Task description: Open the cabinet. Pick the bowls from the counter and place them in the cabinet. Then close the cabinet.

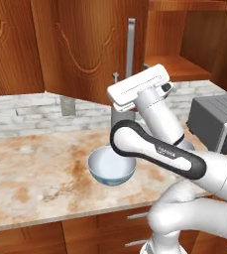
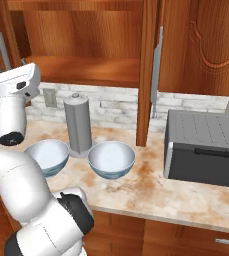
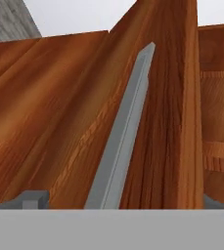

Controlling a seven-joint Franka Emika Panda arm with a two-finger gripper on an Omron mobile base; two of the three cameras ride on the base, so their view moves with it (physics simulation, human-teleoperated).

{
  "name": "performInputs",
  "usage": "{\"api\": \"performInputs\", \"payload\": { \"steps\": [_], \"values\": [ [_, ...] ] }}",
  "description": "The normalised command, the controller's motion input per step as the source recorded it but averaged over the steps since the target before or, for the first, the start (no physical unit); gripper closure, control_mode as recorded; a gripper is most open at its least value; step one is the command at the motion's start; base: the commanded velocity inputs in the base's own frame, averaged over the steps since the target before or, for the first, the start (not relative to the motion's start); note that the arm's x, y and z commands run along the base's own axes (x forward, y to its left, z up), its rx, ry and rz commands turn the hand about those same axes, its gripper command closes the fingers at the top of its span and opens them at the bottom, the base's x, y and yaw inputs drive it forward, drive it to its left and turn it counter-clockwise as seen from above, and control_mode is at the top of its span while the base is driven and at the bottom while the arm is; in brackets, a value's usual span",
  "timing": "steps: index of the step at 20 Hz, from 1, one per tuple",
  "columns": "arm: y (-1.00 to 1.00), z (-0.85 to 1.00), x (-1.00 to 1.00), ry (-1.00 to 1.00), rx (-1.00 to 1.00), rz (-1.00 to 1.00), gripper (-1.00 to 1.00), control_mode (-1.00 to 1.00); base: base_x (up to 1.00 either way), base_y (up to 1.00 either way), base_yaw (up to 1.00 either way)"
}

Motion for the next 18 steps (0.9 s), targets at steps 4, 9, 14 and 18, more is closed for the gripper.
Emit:
{"api": "performInputs", "payload": {
  "steps": [4,9,14,18],
  "values": [
    [1.0,-0.01,0.54,0.0,-0.13,0.03,-1.0,-1.0,0.0,0.0,0.0],
    [1.0,0.02,0.4,0.16,-0.13,0.03,-1.0,-1.0,0.0,0.0,0.0],
    [1.0,0.01,-0.41,0.12,-0.14,0.1,-1.0,-1.0,0.0,0.0,0.0],
    [1.0,0.18,-1.0,0.0,-0.1,0.14,-1.0,-1.0,0.0,0.0,0.0]
  ]
}}
